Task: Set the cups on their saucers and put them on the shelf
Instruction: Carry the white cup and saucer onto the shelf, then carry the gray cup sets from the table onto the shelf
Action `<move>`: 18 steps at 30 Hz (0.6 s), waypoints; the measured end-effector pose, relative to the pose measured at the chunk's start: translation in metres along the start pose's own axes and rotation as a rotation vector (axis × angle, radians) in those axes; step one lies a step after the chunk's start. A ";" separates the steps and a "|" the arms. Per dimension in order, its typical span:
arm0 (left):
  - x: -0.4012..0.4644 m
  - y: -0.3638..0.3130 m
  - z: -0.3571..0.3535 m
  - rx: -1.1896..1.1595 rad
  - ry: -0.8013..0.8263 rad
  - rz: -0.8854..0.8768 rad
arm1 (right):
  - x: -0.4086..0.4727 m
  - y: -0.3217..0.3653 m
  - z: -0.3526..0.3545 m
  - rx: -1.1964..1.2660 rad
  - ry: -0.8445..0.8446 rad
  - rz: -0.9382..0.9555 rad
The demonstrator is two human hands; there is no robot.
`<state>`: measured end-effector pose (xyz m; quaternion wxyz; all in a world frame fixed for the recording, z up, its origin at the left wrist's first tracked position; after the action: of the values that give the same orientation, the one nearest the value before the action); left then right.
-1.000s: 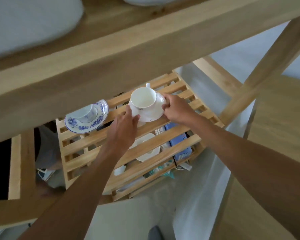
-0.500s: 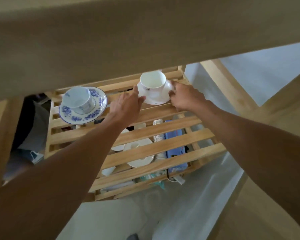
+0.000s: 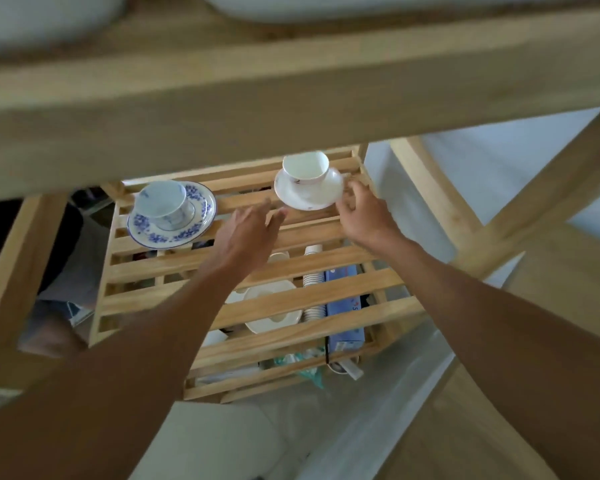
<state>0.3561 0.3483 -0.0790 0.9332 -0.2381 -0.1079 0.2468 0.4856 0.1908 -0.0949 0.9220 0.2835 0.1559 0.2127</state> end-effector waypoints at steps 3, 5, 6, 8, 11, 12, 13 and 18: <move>-0.027 0.003 0.016 -0.086 -0.009 0.016 | -0.032 0.002 0.001 0.065 0.070 0.023; -0.047 -0.001 0.034 -0.121 -0.014 0.032 | -0.058 0.002 0.002 0.104 0.131 0.004; -0.058 -0.005 0.043 -0.133 -0.006 0.047 | -0.073 0.002 0.003 0.127 0.159 -0.018; -0.080 -0.015 0.058 -0.161 0.029 0.071 | -0.104 0.002 0.009 0.141 0.194 -0.068; -0.113 -0.037 0.077 -0.212 0.070 0.042 | -0.151 0.007 0.019 0.138 0.199 -0.090; -0.124 -0.045 0.083 -0.226 0.075 0.010 | -0.166 0.008 0.022 0.158 0.191 -0.102; -0.135 -0.051 0.088 -0.241 0.078 -0.017 | -0.180 0.009 0.023 0.189 0.182 -0.116; -0.197 -0.066 0.107 -0.372 0.135 -0.099 | -0.260 0.018 0.031 0.331 0.056 -0.184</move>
<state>0.1804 0.2392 0.0295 0.8892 -0.4169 -0.1002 0.1597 0.2691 0.0654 -0.0161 0.8736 0.4098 0.2396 0.1070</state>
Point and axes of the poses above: each hand's wrist, its own x-axis towards the middle knuckle, its own z-axis out of the back of the hand, y = z × x, the point moved 10 cm from there along x, towards the middle knuckle, and after that the axes turned 4 degrees about -x, right-handed, at the moved point
